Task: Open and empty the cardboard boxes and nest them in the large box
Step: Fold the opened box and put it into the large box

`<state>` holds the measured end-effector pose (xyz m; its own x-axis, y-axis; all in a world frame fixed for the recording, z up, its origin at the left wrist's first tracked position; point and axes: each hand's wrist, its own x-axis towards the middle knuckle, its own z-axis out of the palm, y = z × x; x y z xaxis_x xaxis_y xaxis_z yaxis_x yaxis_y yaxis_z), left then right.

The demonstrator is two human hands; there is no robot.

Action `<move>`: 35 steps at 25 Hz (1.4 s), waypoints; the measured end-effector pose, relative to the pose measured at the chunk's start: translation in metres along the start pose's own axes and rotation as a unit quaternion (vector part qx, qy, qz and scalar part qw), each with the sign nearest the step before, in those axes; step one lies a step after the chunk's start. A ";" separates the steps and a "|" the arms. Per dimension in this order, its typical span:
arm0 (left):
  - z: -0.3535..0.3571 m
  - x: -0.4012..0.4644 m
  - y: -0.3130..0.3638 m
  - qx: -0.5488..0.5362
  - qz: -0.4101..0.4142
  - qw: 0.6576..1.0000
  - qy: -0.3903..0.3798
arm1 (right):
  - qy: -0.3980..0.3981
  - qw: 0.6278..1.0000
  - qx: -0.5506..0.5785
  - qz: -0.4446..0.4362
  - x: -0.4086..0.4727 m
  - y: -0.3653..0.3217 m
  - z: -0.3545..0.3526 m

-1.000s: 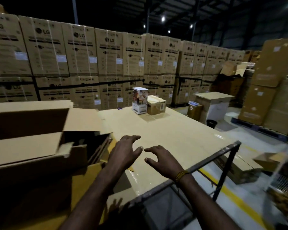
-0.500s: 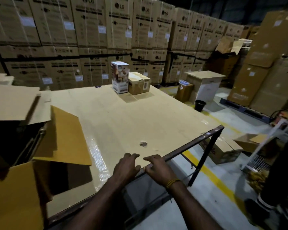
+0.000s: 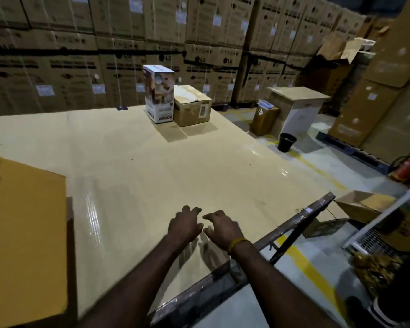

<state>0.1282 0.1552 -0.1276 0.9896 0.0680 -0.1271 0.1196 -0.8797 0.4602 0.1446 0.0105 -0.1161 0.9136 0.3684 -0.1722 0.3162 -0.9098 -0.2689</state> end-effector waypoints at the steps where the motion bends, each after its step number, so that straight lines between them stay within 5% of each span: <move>1: -0.002 0.016 0.002 0.005 -0.001 1.000 -0.004 | 0.002 1.000 -0.006 -0.001 0.016 0.002 -0.004; 13: 0.003 0.162 -0.009 0.026 -0.041 0.999 0.002 | 0.032 0.998 -0.050 0.021 0.179 0.079 -0.035; 20: 0.018 0.292 0.022 0.002 -0.099 0.992 0.076 | 0.130 0.990 -0.035 -0.047 0.322 0.147 -0.046; 24: 0.020 0.377 0.044 0.012 -0.121 0.987 0.106 | 0.117 0.989 -0.009 -0.088 0.406 0.181 -0.062; 35: -0.067 0.600 0.039 0.101 -0.128 0.963 0.215 | 0.147 0.980 0.047 -0.129 0.639 0.186 -0.146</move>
<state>0.7315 0.1932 -0.1271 0.8770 0.4447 0.1817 0.3885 -0.8790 0.2765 0.8247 0.0492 -0.1373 0.8446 0.5007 0.1895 0.5344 -0.7664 -0.3565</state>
